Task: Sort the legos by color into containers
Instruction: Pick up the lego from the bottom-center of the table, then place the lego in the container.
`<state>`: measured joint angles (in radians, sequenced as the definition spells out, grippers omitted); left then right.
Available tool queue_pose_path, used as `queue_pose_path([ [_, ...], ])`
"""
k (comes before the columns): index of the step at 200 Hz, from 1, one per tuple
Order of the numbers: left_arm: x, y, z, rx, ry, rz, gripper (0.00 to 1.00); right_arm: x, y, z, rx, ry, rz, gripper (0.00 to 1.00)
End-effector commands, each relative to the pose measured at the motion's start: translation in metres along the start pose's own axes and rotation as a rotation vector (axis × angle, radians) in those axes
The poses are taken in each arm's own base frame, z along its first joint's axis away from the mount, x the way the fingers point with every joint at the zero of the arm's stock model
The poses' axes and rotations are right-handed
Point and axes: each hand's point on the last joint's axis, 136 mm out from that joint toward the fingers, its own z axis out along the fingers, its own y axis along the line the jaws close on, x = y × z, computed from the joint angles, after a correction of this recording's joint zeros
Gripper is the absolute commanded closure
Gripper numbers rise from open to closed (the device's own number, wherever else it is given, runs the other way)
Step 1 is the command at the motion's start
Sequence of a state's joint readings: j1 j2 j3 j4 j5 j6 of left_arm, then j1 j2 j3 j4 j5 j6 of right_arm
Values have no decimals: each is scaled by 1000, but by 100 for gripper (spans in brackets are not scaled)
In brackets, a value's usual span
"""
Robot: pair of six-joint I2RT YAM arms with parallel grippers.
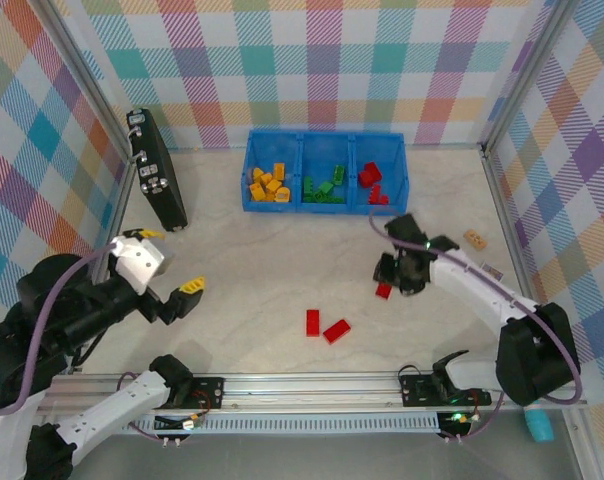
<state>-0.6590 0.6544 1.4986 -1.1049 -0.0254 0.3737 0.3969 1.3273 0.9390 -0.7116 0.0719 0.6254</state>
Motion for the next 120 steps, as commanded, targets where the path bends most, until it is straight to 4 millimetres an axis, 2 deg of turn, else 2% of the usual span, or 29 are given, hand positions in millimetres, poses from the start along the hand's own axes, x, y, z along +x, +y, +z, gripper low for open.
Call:
queue_pose_path([
  [1,2,4,-16,-23,-1,19,3,-67,13,-24,10,-141,-144,62],
  [30,-1,9,-23,-47,-1,9,2,-145,45,-37,14,-276,-228,62],
  [52,-2,9,-26,-44,-6,6,1,-188,64,-29,27,-330,-263,62],
  [85,-5,12,-31,-53,8,-4,0,-230,70,3,78,-350,-262,63],
  [120,-7,16,-37,-72,8,-10,0,-254,73,41,130,-335,-280,64],
])
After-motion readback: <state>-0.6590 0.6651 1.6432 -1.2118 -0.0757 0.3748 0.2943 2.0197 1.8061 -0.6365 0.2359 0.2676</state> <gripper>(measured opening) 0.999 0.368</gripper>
